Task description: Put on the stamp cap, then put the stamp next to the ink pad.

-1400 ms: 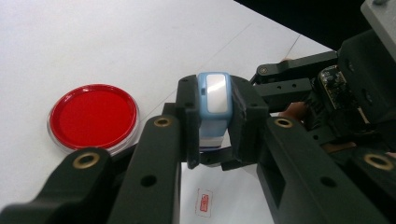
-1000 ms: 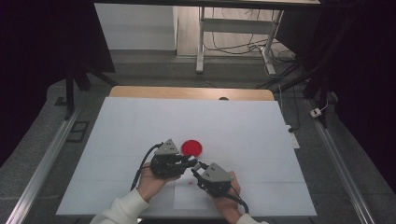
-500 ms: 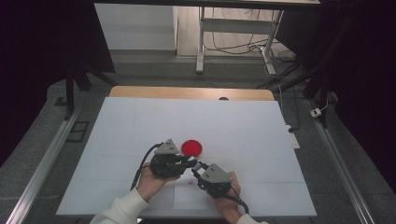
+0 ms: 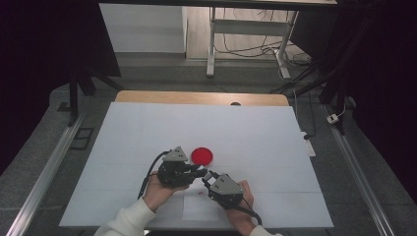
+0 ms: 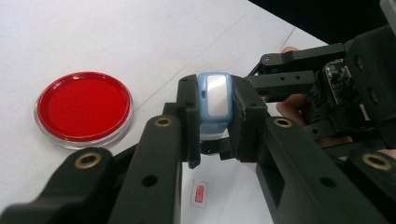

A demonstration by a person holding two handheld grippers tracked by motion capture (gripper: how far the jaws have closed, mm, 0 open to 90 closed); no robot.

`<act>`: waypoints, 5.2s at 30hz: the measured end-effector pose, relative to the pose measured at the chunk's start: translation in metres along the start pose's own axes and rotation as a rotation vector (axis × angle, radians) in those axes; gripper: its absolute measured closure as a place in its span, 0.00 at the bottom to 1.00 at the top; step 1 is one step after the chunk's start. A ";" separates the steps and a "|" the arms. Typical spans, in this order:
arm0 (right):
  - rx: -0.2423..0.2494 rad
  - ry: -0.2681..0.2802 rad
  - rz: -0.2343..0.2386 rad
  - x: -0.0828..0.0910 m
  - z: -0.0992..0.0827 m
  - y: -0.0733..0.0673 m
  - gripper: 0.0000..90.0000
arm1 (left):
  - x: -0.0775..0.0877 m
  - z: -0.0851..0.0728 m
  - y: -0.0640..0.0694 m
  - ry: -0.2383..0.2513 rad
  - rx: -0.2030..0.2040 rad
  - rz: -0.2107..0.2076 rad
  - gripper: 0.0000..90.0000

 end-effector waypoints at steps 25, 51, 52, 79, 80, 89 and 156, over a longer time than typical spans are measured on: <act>0.048 -0.014 0.004 0.001 -0.001 -0.003 0.72 | -0.003 -0.005 -0.002 -0.024 0.033 -0.025 0.84; 0.030 0.008 0.003 0.003 -0.001 -0.001 0.72 | -0.002 -0.003 -0.002 -0.009 0.044 -0.035 0.84; 0.027 0.008 0.004 0.004 -0.001 -0.001 0.72 | -0.002 -0.003 -0.002 -0.009 0.043 -0.036 0.84; -0.115 -0.003 0.091 0.021 -0.011 0.026 0.53 | 0.005 0.001 -0.005 0.017 0.025 -0.035 0.84; -0.123 -0.007 0.089 0.023 -0.013 0.030 0.52 | 0.006 0.001 -0.005 0.015 0.023 -0.034 0.84; -0.176 -0.039 0.049 0.055 -0.030 0.067 0.51 | 0.008 0.003 -0.005 0.028 0.006 -0.028 0.84; -0.169 -0.094 -0.082 0.114 -0.065 0.124 0.53 | 0.027 0.023 -0.060 0.105 -0.035 0.182 0.83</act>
Point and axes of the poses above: each handheld gripper's, and its own axes: x roughly backward along the jaws, z roughly out of its top, y roughly to its right, the point moved 5 cm from there along -x, roughly forward along the jaws, and after that the axes turned 12 degrees about y, right-handed, at the moved point
